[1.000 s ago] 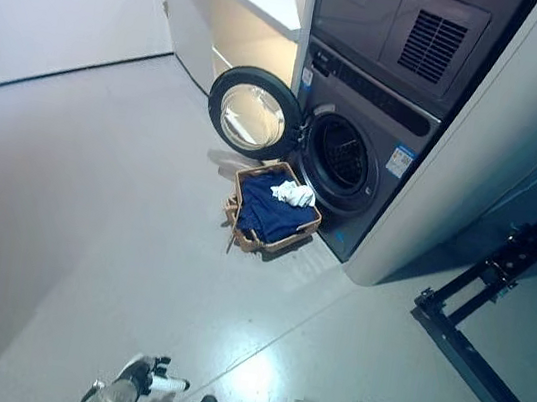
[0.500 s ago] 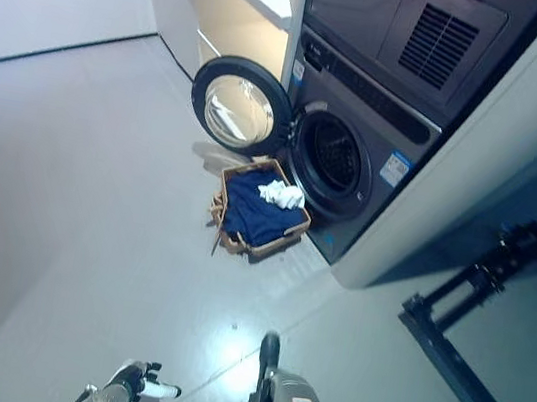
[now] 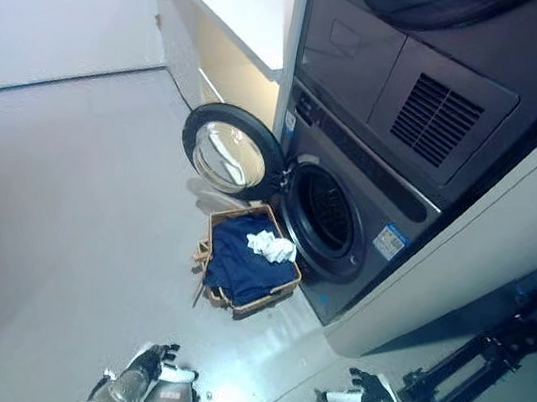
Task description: Put the clothes in the basket into the washing machine.
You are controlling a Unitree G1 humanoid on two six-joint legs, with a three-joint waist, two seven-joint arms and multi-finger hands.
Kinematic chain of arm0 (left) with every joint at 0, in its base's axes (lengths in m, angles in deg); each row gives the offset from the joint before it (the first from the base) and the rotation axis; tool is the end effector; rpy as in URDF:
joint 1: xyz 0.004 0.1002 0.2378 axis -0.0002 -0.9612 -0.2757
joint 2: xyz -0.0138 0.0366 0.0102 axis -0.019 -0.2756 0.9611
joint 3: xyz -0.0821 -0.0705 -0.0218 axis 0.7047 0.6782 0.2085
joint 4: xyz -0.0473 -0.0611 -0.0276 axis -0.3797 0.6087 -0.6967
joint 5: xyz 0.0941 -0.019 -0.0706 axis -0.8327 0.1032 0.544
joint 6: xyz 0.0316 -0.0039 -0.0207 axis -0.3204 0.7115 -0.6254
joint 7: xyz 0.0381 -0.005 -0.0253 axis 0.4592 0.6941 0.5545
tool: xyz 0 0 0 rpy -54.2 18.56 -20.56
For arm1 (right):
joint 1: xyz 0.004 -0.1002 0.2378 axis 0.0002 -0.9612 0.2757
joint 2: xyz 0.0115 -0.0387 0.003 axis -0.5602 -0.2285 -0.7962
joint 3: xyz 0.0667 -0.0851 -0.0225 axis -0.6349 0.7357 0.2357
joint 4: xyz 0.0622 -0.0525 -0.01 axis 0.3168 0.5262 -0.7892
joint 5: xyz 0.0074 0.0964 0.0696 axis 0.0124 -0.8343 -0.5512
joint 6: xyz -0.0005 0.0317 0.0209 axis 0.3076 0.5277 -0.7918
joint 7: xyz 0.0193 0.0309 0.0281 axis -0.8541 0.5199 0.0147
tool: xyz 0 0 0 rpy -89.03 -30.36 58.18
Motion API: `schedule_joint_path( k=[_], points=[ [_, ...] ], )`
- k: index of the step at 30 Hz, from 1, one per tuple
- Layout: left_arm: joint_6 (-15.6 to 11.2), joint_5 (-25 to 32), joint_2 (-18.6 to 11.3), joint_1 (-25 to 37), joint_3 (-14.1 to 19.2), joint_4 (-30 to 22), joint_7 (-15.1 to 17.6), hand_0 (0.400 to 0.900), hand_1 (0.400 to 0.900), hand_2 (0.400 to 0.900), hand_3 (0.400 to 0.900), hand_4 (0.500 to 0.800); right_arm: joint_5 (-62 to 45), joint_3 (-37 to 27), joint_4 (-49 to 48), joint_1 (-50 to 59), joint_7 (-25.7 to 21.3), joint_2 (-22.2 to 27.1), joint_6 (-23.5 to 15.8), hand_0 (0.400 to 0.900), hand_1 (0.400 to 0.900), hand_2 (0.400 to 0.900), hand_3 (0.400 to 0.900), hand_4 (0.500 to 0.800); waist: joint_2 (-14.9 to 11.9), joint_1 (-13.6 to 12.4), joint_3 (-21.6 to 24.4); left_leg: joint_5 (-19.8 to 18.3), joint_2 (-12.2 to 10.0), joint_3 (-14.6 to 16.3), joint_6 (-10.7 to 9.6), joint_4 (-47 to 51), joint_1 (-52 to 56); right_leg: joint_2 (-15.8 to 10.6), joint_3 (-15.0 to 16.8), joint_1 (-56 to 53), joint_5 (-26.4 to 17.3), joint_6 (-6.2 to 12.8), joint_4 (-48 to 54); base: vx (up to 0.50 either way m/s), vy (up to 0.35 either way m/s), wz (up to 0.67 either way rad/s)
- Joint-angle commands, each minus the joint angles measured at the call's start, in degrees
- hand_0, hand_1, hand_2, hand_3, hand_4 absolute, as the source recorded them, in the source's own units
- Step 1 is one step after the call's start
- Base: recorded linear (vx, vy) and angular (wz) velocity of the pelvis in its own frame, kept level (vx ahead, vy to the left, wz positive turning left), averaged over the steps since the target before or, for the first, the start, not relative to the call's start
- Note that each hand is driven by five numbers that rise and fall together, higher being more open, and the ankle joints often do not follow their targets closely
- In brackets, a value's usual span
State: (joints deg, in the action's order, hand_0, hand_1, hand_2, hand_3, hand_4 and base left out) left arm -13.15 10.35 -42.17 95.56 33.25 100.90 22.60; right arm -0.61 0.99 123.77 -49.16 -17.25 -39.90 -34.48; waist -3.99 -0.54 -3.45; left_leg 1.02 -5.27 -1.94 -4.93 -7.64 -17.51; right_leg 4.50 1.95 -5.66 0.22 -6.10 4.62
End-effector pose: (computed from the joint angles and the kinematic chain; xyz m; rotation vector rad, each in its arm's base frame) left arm 0.1068 0.2102 -0.1368 0.4520 1.0197 -0.1420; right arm 0.1118 -0.2314 -0.1314 -0.5518 1.0429 -0.0188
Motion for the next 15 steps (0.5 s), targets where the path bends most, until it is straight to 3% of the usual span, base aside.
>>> schedule_joint_path(
  k=[1,2,3,7,8,9,10,11,13,14,15],
  points=[
    [-1.26,0.35,-1.23,1.10,-1.23,-0.16,1.53,0.900,0.900,0.900,0.900,0.800,-0.74,0.54,-0.60,-2.18,-1.64,0.81,-1.16,0.900,0.900,0.900,0.900,0.800,-0.79,-1.29,-0.42,7.32,-3.44,-2.79,2.68,9.94,-0.53,-1.78,5.11,-0.32,6.44,7.03,-5.78,0.72,0.286,-1.18],
    [-1.08,0.14,-1.05,0.57,-0.86,0.82,1.50,0.900,0.900,0.900,0.900,0.800,-0.30,0.65,-0.09,-1.89,-1.65,1.16,-1.18,0.900,0.900,0.900,0.900,0.800,-0.27,-1.37,0.48,8.83,-5.97,-4.51,1.16,12.33,-1.67,-2.45,7.76,-2.74,8.76,7.63,-7.06,0.57,0.282,-0.91],
    [-1.11,-0.02,-0.99,0.22,-0.79,1.13,1.49,0.900,0.900,0.900,0.900,0.800,-0.36,0.54,-0.05,-2.06,-1.40,1.17,-1.13,0.900,0.900,0.900,0.900,0.800,-0.02,-1.27,1.16,9.32,-6.75,-2.68,0.62,11.51,-1.36,-3.22,8.44,-4.10,9.62,8.11,-7.50,0.77,0.407,-1.17],
    [-1.15,-0.92,-1.54,-0.27,-0.77,1.54,1.08,0.900,0.900,0.900,0.900,0.800,0.47,0.77,0.39,-2.23,-0.87,0.63,-1.06,0.900,0.900,0.900,0.900,0.800,-0.15,-2.23,3.49,11.27,-5.59,-2.26,0.45,10.96,0.59,-6.00,9.45,-5.28,10.27,9.83,-10.89,0.51,0.343,-0.52],
    [-1.29,-1.50,-2.75,0.03,-1.28,1.20,0.84,0.900,0.900,0.900,0.900,0.800,1.08,0.36,0.43,-2.17,-0.81,0.45,-0.80,0.900,0.900,0.900,0.900,0.800,-0.73,-2.26,3.59,10.53,-3.29,-1.29,1.51,9.20,2.35,-8.41,9.20,-1.95,4.48,11.70,-20.04,0.31,0.271,-0.21],
    [-1.28,-1.50,-2.73,0.04,-1.29,1.20,0.84,0.900,0.900,0.900,0.900,0.800,1.08,0.35,0.43,-2.17,-0.81,0.47,-0.79,0.900,0.900,0.900,0.900,0.800,-0.58,-2.32,3.73,10.55,-3.47,-1.31,1.47,9.15,2.14,-8.24,9.27,-1.74,4.36,11.68,-20.02,0.53,0.466,-0.21],
    [-1.17,-1.41,-3.52,0.46,-1.43,1.09,0.95,0.900,0.900,0.900,0.900,0.800,1.40,0.19,-0.03,-2.21,-0.57,0.57,-0.73,0.900,0.900,0.900,0.900,0.800,-0.59,-2.09,3.45,8.79,-1.48,-0.25,2.58,8.42,4.14,-9.14,8.63,2.95,-3.77,13.15,-27.99,0.32,0.321,0.01],
    [-1.05,-1.19,-4.17,0.43,-1.39,0.44,1.07,0.900,0.900,0.900,0.900,0.800,1.87,0.46,-0.75,-2.15,-0.45,0.62,-0.63,0.900,0.900,0.900,0.900,0.800,-0.75,-2.04,2.87,7.10,0.16,0.28,3.79,7.54,4.73,-9.71,8.08,4.74,-8.76,13.62,-32.38,0.39,0.431,0.01],
    [-1.04,-1.13,-4.48,0.68,-1.29,-0.13,1.09,0.900,0.900,0.900,0.900,0.800,2.25,0.67,-1.21,-1.92,-0.61,0.80,-0.58,0.900,0.900,0.900,0.900,0.800,-0.01,-2.01,2.29,6.13,0.67,0.28,4.58,7.17,5.45,-9.39,6.84,7.26,-10.05,13.59,-36.90,0.19,0.285,0.01],
    [-1.04,-1.29,-5.18,1.67,-1.53,-0.02,1.13,0.900,0.900,0.900,0.900,0.800,2.80,0.86,-2.30,-1.19,-0.56,1.01,-0.69,0.900,0.900,0.900,0.900,0.800,1.20,-1.72,0.62,4.40,2.01,0.67,6.09,6.13,6.40,-9.58,4.60,11.18,-11.96,13.18,-42.20,0.22,0.314,0.01],
    [-1.11,-1.26,-5.43,1.91,-1.44,0.30,1.21,0.900,0.900,0.900,0.900,0.800,3.19,1.04,-2.64,-0.86,-0.72,1.14,-0.66,0.900,0.900,0.900,0.900,0.800,1.89,-1.75,0.21,3.86,2.36,0.58,6.50,6.04,7.18,-9.94,3.25,13.67,-11.10,12.73,-43.06,0.22,0.313,0.03]
  ],
)
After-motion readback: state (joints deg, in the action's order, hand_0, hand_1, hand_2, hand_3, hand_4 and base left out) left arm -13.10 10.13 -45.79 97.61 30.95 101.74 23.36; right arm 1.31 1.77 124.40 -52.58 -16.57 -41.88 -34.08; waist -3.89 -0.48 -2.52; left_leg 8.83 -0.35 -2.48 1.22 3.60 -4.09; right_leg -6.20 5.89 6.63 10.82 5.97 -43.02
